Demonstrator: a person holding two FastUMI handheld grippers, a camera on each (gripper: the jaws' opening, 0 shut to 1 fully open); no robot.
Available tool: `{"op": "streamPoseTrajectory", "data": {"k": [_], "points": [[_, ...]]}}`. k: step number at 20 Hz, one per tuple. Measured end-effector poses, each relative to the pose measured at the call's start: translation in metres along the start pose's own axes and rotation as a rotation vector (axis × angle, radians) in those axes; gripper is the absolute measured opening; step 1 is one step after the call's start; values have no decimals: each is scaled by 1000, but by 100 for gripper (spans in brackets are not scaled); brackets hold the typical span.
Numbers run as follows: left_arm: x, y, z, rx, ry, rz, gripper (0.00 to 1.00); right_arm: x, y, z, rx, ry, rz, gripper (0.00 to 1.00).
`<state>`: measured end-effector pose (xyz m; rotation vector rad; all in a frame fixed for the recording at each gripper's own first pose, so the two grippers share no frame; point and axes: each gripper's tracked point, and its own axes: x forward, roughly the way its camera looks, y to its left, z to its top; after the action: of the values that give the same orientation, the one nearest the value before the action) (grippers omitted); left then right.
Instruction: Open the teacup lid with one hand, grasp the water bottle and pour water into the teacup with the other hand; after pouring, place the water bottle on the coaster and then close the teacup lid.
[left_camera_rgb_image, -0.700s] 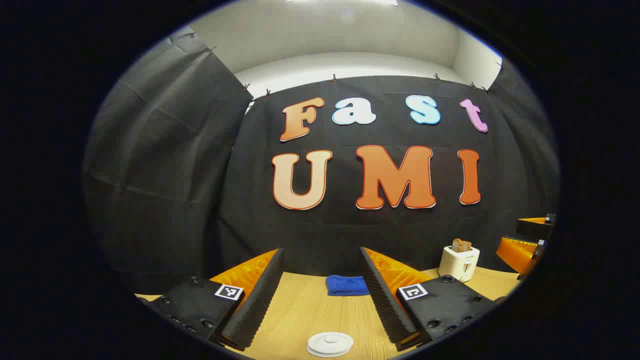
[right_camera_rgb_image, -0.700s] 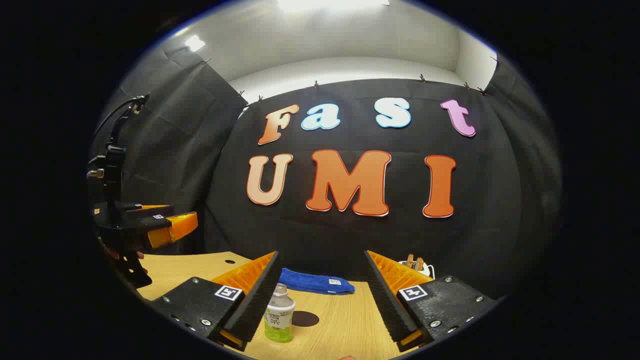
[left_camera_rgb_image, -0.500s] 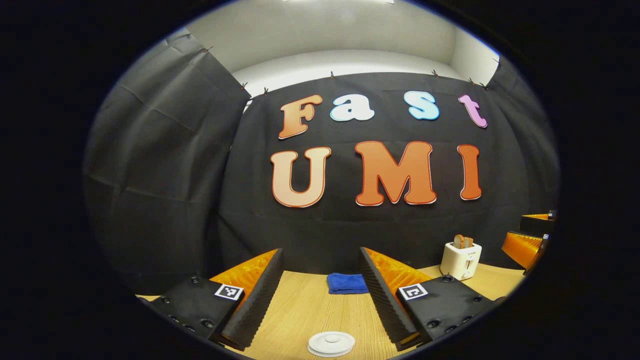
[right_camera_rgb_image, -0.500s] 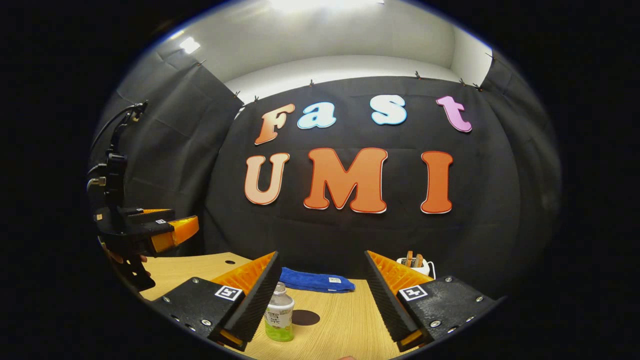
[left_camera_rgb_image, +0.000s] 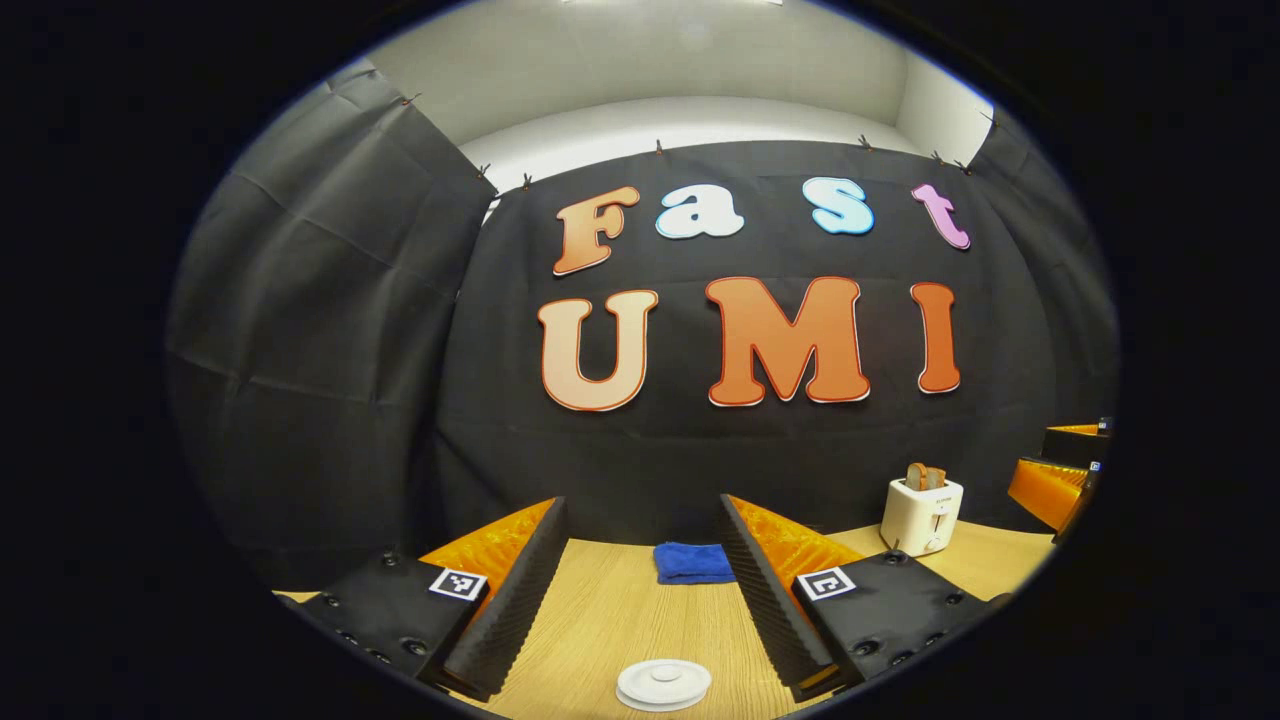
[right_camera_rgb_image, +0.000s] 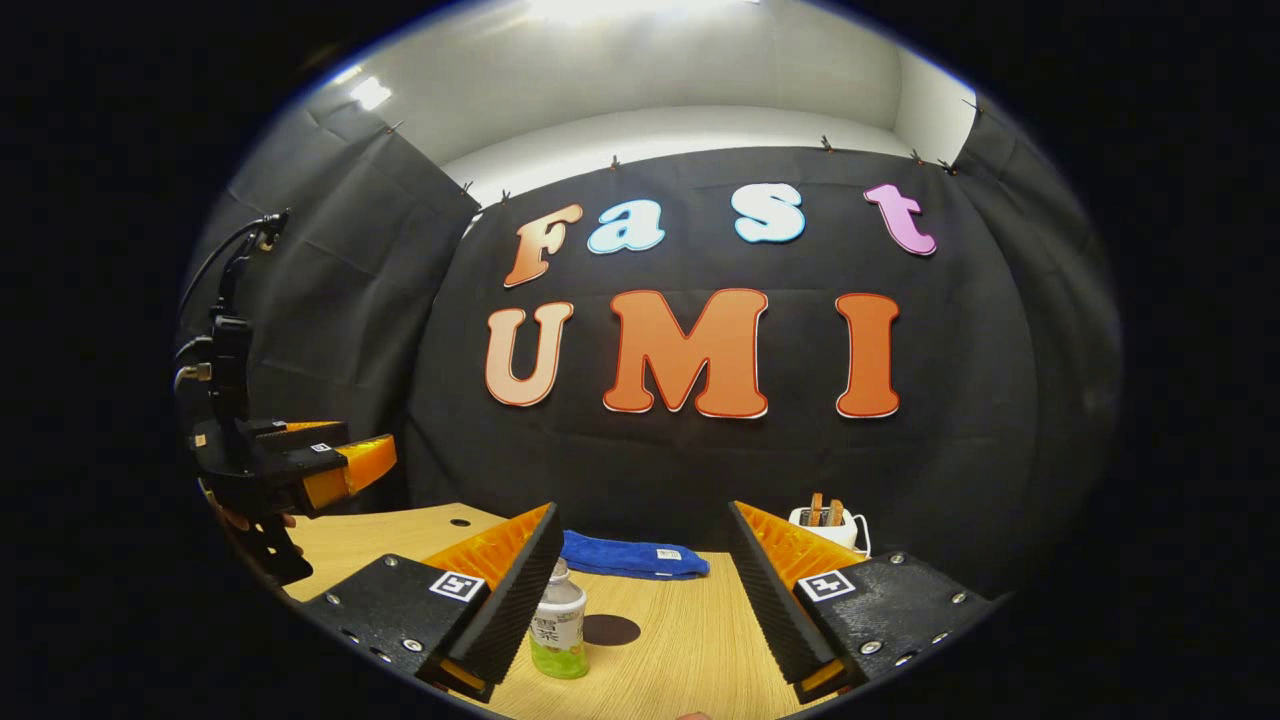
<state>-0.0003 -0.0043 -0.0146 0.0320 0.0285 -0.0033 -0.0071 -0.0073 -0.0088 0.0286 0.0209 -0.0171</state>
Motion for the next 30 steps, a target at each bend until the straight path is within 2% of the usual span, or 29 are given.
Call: {"op": "streamPoseTrajectory", "data": {"k": [4, 11, 16, 26, 30], "points": [[-2, 0, -3, 1, 5, -6, 97, -1, 0, -5, -10, 5, 1, 98], [0, -14, -30, -18, 65, -75, 96, 3, 6, -20, 17, 35, 29, 98], [1, -21, -65, -34, 126, -117, 96, 6, 18, -37, 11, 58, 66, 98], [4, -34, -140, 20, 231, -191, 97, 16, 33, -84, 31, 139, 113, 98], [8, -34, -180, 23, 312, -199, 87, 19, 36, -99, 41, 170, 125, 98]]}}
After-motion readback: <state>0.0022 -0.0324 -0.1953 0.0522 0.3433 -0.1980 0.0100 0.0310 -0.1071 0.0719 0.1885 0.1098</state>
